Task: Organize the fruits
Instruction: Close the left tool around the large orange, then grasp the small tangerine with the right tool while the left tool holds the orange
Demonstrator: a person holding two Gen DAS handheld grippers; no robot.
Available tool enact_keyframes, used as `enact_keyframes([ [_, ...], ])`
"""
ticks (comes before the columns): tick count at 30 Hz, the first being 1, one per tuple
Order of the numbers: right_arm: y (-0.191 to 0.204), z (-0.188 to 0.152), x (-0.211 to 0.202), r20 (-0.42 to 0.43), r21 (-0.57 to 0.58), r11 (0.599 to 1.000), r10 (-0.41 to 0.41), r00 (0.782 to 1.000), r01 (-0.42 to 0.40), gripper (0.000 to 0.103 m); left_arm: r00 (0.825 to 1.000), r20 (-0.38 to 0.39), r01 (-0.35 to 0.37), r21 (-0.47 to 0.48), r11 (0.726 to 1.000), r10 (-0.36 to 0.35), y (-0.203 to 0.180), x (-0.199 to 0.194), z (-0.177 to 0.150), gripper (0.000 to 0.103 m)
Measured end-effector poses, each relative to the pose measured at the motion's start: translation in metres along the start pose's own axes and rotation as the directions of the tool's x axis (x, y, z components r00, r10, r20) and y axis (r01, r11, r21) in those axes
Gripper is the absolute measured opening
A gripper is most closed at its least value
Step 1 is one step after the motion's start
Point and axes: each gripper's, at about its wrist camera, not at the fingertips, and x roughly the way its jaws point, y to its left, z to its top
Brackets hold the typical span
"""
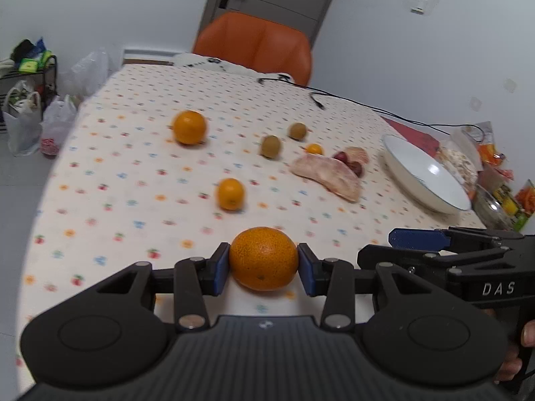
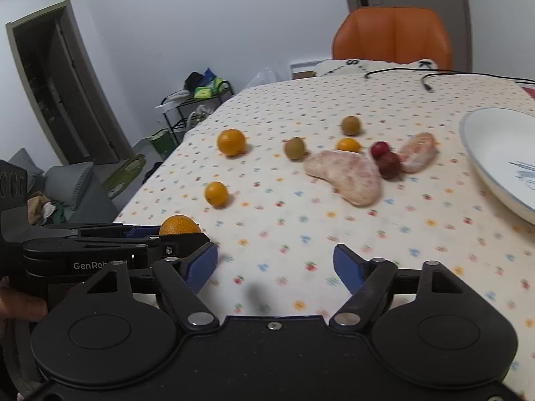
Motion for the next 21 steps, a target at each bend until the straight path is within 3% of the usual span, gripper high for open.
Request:
enact_keyframes([
  [14,0.026,0.02,0.048,-0.037,-0.036,0.997,0.067,0.997,-0.068,0.057,0.995,0.037,-0.089,-0.05,0.995,0.091,0.043,-0.008,0.014,0.041],
  [21,0.038,0.029,0.067,-0.042,-0.055,0.996,0.074,0.996,-0.076,0.056,0.991,0.05,-0.119,-0.077,0.99,0.123,0.059,-0.007,0.018,0.041],
])
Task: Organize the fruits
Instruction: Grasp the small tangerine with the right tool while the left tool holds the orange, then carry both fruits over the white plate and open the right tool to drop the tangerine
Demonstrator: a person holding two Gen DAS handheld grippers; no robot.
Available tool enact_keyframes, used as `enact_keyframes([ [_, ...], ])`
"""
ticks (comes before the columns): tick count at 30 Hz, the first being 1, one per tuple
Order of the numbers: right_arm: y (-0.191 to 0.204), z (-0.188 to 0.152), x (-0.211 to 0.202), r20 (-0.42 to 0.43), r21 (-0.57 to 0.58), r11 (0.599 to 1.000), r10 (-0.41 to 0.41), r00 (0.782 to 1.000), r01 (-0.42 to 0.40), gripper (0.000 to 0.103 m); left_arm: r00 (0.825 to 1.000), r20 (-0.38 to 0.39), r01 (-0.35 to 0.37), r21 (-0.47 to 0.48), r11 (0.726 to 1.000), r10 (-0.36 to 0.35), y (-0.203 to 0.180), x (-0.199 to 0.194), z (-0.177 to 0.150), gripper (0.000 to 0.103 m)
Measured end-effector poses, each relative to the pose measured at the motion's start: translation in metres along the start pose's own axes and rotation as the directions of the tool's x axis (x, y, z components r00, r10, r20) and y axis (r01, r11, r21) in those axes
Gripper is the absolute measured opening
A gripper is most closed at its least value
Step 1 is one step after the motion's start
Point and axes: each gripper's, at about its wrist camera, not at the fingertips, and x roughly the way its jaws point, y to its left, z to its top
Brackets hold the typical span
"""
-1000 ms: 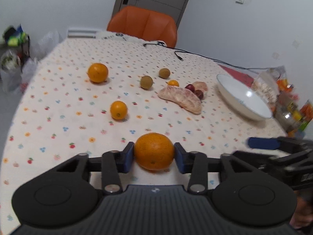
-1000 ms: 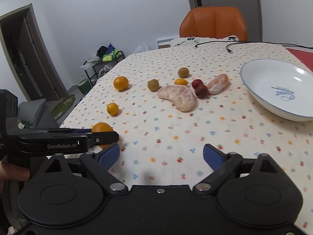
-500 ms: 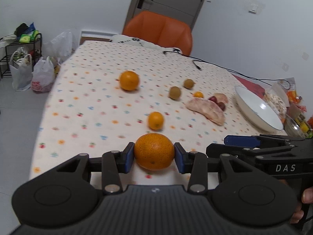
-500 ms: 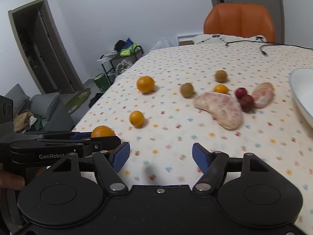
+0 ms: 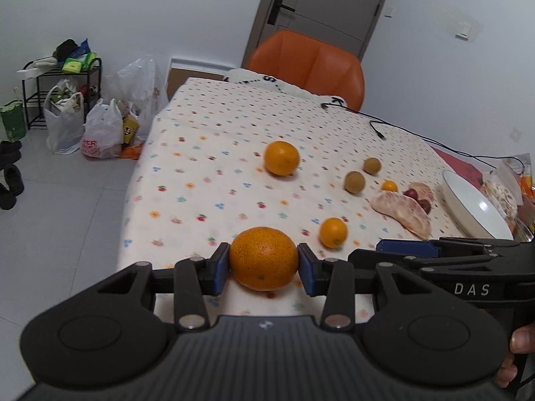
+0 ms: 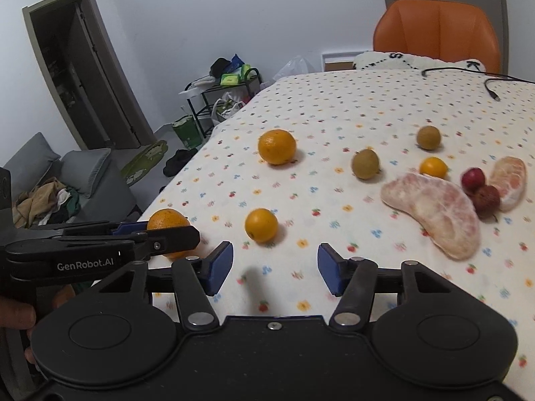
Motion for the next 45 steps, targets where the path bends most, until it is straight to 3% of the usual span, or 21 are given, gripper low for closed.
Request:
enact_keyframes([
  [4,0.006,0.008,0.012,0.003,-0.02,1.0,0.005,1.0,-0.005,0.056,1.0,0.01,-0.019,-0.01,1.0,0.019,0.006,0.0,0.003,0.041],
  [6,0.009,0.011,0.019,0.003,-0.038,0.999,-0.005,1.0,0.005,0.051,1.0,0.01,-0.026,-0.014,1.0,0.026,0.008,0.0,0.004,0.041],
  [8,0.01,0.012,0.024,0.007,-0.05,0.999,-0.004,1.0,0.004,0.031,1.0,0.011,-0.027,-0.019,0.999,0.027,0.01,0.001,0.005,0.041],
  [10,0.007,0.014,0.026,0.003,-0.039,0.999,-0.001,1.0,0.001,0.023,0.999,0.012,-0.033,-0.017,0.999,0.033,0.01,0.001,0.006,0.041],
  [20,-0.02,0.011,-0.014,0.082,0.025,1.0,-0.016,0.997,0.014,0.023,1.0,0.024,-0.013,0.021,1.0,0.013,-0.011,0.003,0.012,0.041],
  [45,-0.102,-0.014,-0.116,0.238,0.173,0.977,-0.166,0.957,0.126,0.023,0.989,0.035,0.136,0.181,0.974,-0.144,-0.133,0.015,0.023,0.041],
])
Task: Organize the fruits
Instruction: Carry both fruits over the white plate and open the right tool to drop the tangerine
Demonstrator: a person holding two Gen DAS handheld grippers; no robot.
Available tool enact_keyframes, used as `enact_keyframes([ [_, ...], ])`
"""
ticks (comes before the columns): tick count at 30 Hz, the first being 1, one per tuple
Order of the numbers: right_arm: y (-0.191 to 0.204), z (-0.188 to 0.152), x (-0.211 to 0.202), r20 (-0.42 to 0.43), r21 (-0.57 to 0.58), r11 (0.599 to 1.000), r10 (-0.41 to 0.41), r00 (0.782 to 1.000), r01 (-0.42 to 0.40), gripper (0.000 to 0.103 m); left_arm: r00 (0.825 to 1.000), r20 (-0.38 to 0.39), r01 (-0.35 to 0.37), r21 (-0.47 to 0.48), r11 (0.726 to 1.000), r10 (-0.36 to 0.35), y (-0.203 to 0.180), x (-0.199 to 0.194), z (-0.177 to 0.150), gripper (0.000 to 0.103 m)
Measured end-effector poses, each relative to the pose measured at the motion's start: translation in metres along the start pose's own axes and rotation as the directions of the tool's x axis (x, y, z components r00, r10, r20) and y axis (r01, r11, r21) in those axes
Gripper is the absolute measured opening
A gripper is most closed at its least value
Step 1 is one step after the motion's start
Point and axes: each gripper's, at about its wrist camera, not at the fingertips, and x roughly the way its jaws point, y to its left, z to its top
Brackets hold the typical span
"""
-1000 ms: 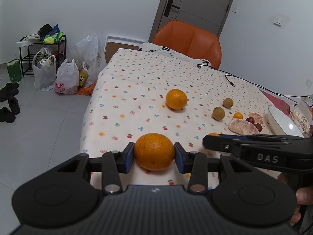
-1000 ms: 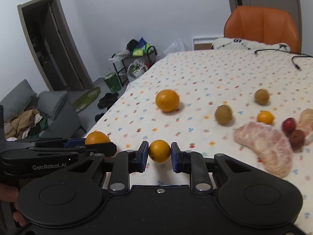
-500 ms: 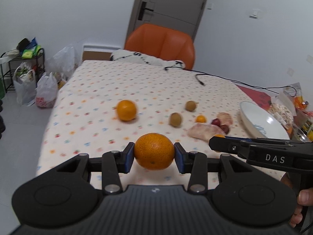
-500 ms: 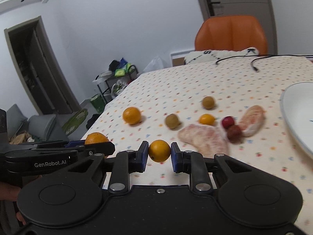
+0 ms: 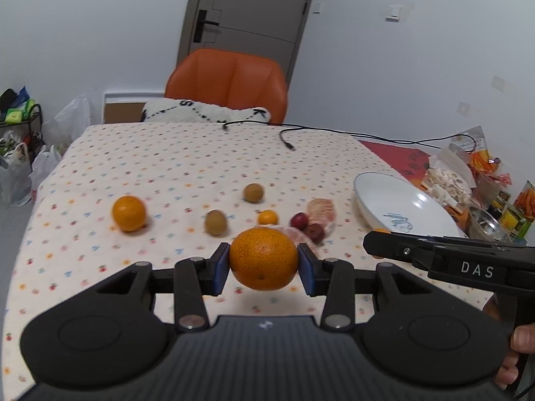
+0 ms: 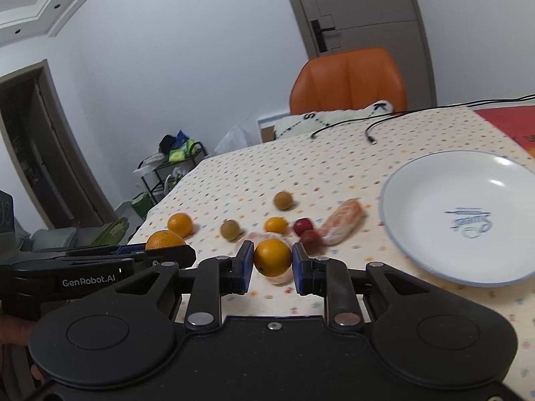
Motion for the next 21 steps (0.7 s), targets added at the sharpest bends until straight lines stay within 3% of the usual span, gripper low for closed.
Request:
enact_keyframes([
  [21,-0.078,0.0,-0.047,0.084,0.108,0.989,-0.108,0.991,0.099,0.023,0.995,0.019,0.093,0.066,0.993,-0.094,-0.078,0.034,0.02,0.041],
])
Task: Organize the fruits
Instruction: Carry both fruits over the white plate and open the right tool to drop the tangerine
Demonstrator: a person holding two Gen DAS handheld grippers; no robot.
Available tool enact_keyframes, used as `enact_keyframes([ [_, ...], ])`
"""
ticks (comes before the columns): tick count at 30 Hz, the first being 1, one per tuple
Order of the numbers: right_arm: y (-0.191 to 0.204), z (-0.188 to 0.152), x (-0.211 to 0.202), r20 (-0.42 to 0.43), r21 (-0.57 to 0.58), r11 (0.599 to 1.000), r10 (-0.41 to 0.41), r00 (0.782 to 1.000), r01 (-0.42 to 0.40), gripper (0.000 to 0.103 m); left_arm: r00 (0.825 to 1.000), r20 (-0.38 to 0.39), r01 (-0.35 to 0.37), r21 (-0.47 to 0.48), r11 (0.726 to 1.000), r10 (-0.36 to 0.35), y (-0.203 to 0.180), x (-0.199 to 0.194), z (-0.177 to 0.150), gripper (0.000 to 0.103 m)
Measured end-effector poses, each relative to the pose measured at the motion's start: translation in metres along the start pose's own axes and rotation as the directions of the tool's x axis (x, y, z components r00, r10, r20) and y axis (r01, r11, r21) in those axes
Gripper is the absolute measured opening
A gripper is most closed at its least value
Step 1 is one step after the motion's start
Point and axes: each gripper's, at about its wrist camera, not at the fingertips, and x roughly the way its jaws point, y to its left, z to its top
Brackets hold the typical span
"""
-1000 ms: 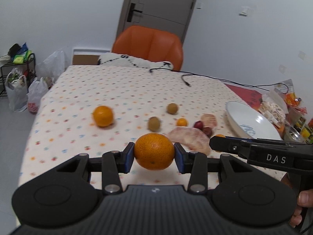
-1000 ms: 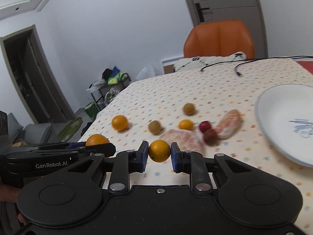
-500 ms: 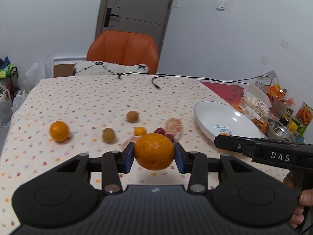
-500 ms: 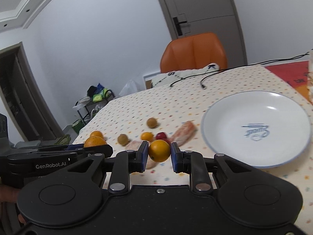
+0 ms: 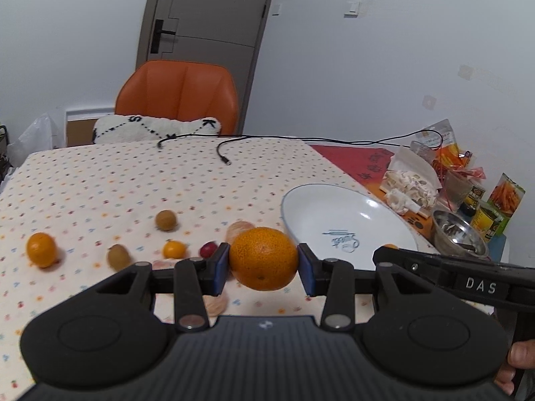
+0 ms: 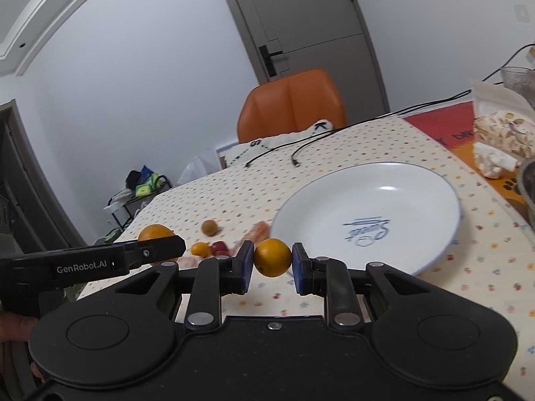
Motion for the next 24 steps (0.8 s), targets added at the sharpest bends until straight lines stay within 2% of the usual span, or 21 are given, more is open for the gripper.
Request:
enact_keyframes([
  [13,-0.027,-0.001,0.006,0.008,0.02,0.997,-0.08,0.997,0.08,0.023,0.999,-0.023,0.038,0.022,0.999,-0.037,-0.024,0.037,0.008,0.041],
  [24,-0.051,-0.001,0.009,0.012,0.041,0.988,-0.152,0.988,0.151,0.023,0.998,-0.05,0.036,0.036,0.999,-0.034,-0.039,0.065,0.009,0.041],
])
